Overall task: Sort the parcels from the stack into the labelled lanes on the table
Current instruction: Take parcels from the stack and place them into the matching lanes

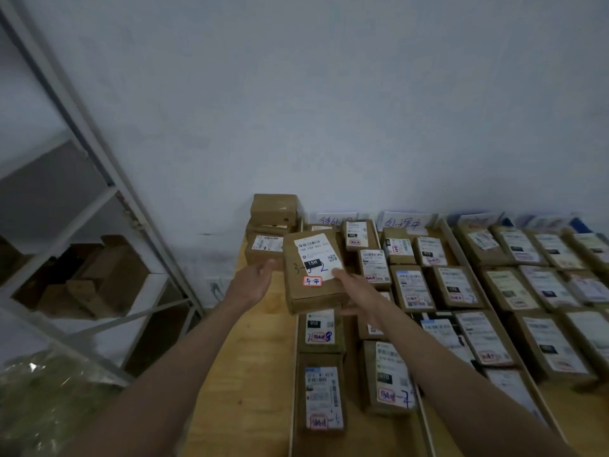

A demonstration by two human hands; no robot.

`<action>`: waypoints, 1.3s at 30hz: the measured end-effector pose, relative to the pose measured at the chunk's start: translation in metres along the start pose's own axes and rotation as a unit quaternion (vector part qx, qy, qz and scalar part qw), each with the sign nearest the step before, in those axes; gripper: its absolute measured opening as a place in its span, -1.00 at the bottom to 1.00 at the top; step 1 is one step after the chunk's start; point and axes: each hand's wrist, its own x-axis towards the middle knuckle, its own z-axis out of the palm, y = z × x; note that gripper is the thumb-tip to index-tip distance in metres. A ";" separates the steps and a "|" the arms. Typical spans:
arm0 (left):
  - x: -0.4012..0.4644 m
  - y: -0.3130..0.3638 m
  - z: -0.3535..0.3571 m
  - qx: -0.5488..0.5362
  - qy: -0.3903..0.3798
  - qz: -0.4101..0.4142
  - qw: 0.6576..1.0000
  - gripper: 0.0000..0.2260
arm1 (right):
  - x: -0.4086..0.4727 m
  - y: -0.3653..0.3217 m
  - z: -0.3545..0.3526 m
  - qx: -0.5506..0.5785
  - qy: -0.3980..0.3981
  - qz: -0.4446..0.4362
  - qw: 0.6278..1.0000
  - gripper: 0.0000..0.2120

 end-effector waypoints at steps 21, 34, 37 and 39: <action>-0.205 0.084 0.118 0.312 0.015 0.267 0.912 -0.47 | -0.244 0.149 -0.139 0.100 0.231 0.008 0.968 -0.47; -0.282 0.211 0.260 0.334 -0.039 0.355 0.872 -0.45 | -0.330 0.237 -0.304 0.122 0.300 0.013 0.946 -0.46; -0.304 0.238 0.306 0.339 -0.054 0.358 0.868 -0.46 | -0.349 0.262 -0.348 0.132 0.300 0.019 0.945 -0.51; -0.319 0.257 0.336 0.341 -0.061 0.361 0.866 -0.46 | -0.358 0.281 -0.381 0.132 0.302 0.022 0.944 -0.51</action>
